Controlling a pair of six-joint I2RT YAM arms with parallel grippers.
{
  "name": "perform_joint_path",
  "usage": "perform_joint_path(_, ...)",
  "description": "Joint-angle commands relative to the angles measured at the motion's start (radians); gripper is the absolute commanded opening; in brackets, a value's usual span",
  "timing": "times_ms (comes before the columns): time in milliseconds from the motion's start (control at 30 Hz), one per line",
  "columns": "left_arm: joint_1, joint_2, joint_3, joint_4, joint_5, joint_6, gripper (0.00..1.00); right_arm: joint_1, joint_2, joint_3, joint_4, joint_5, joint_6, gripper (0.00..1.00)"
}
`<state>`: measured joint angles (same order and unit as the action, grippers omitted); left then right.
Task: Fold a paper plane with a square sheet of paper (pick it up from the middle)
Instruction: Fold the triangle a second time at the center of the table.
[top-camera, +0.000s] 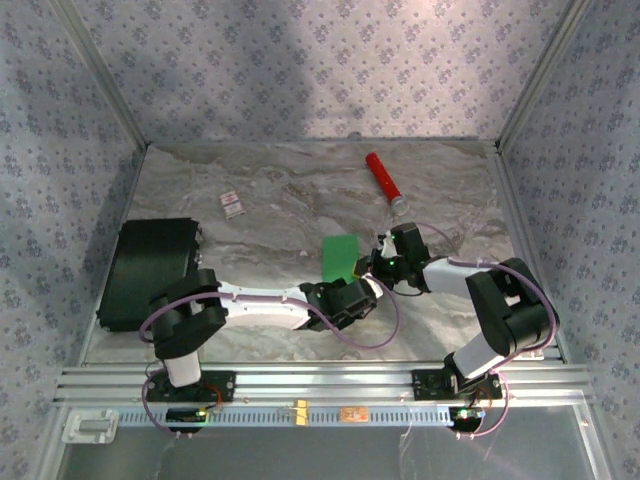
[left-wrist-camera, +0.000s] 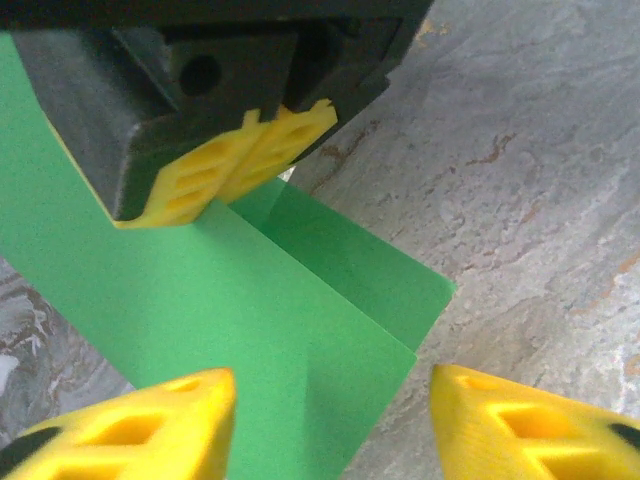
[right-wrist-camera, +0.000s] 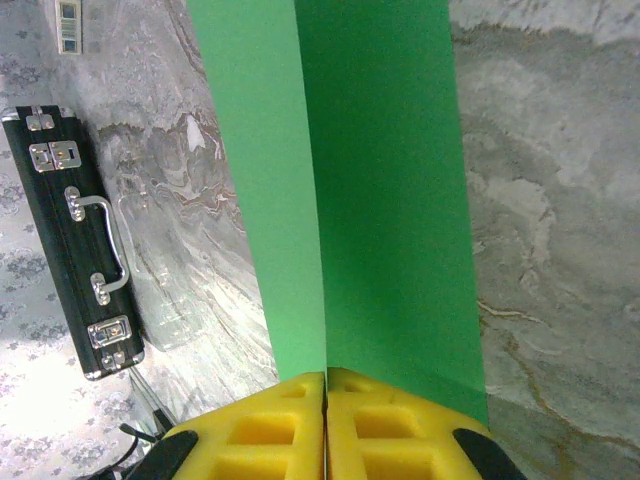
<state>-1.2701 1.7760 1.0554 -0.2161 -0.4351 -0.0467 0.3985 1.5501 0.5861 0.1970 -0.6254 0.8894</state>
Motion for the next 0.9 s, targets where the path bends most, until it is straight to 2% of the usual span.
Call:
perform_joint_path(0, -0.007, 0.0, 0.014, -0.023, -0.018, -0.003, 0.42, -0.008, -0.01, 0.022, -0.029, -0.013, -0.014, 0.09)
perform_joint_path(267, 0.001, -0.025, -0.004, 0.0, -0.001, -0.032, 0.22, -0.01, -0.009, 0.026, -0.03, -0.011, -0.013, 0.1)
perform_joint_path(500, 0.036, -0.053, -0.017, 0.007, 0.079, -0.072, 0.04, -0.014, -0.016, 0.018, -0.029, -0.004, -0.012, 0.13)
perform_joint_path(633, 0.106, -0.1, -0.046, 0.037, 0.252, -0.14, 0.01, -0.028, -0.034, 0.007, -0.045, 0.017, -0.017, 0.2)
perform_joint_path(733, 0.171, -0.137, -0.082, 0.084, 0.414, -0.2, 0.0, -0.051, -0.068, -0.01, -0.071, 0.043, -0.024, 0.3)
perform_joint_path(867, 0.26, -0.173, -0.149, 0.174, 0.595, -0.287, 0.0, -0.07, -0.132, -0.028, -0.132, 0.09, -0.046, 0.34)
